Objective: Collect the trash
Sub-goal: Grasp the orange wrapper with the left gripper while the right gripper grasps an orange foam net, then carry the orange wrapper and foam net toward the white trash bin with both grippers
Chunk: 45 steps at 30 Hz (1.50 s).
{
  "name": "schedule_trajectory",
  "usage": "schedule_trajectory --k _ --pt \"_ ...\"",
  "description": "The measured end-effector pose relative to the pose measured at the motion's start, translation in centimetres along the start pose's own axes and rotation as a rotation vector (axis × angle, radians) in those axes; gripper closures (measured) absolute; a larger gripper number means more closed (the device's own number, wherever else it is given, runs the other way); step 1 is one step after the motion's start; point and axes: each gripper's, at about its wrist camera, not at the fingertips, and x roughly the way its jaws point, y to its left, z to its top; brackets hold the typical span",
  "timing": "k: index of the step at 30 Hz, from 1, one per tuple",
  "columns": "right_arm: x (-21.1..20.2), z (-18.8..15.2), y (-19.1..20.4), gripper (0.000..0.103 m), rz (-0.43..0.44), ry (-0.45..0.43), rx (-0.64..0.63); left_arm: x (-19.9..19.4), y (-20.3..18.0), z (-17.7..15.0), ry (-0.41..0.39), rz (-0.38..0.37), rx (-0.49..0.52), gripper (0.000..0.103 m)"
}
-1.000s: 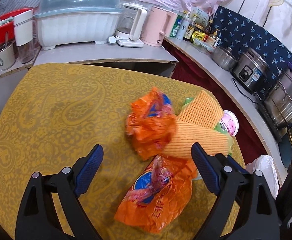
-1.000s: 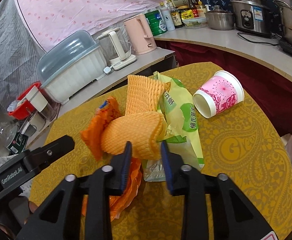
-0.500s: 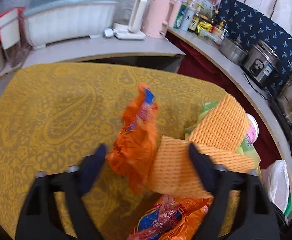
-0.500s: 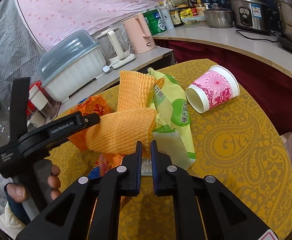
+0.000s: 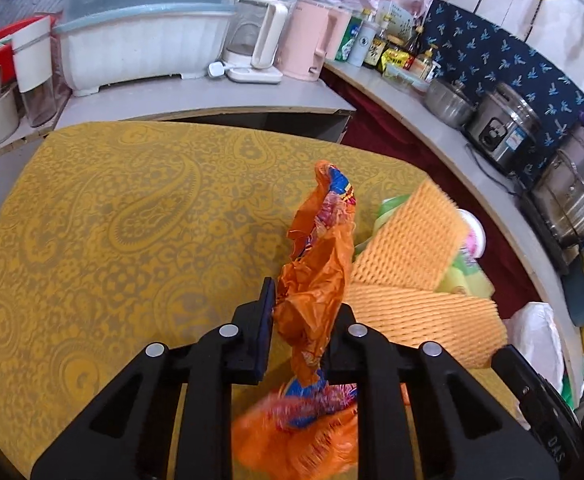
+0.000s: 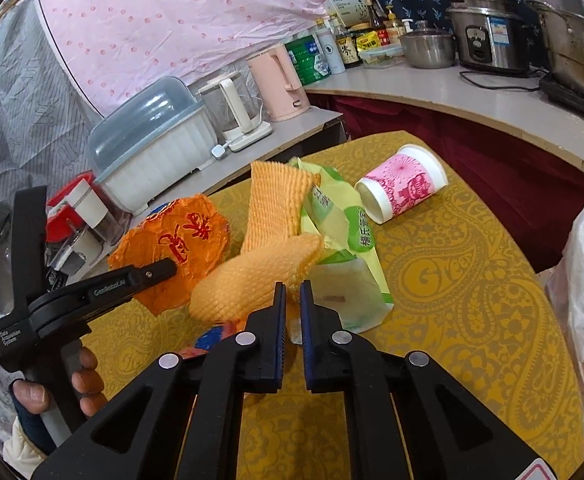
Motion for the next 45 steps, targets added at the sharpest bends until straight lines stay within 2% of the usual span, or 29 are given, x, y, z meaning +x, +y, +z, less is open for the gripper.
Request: schedule_trajectory --k 6,13,20,27,31,33,35,37,45 --pt "-4.8 -0.8 -1.0 0.096 -0.009 -0.049 0.008 -4.5 -2.4 -2.1 -0.026 -0.029 0.037 0.085" --pt "-9.8 -3.2 -3.9 0.096 -0.062 -0.068 0.036 -7.7 -6.1 -6.0 -0.005 -0.077 0.104 0.085" --pt "-12.6 -7.2 -7.9 0.096 -0.131 -0.026 0.093 -7.8 -9.6 -10.9 0.083 -0.113 0.173 0.085" --pt "-13.3 -10.4 -10.3 0.096 -0.148 0.029 0.129 -7.2 -11.5 -14.7 0.159 -0.117 0.231 0.085" --pt "-13.0 -11.7 -10.6 0.09 -0.143 0.062 0.14 -6.8 -11.7 -15.9 0.185 -0.107 0.242 0.085" --pt "-13.0 -12.1 -11.0 0.083 -0.144 0.065 0.155 -6.8 -11.6 -16.2 0.191 -0.097 0.243 0.085" --pt "-13.1 -12.0 -11.2 0.064 -0.143 0.055 0.17 -6.7 -11.4 -16.4 0.194 -0.09 0.241 0.085" --pt "-13.2 -11.8 -11.4 0.057 -0.142 0.042 0.183 -6.7 -11.3 -16.5 0.195 -0.083 0.238 0.085" --pt "-11.0 -11.5 -11.6 0.056 -0.147 0.076 0.181 -6.5 -11.3 -16.9 0.201 -0.067 0.237 0.084"
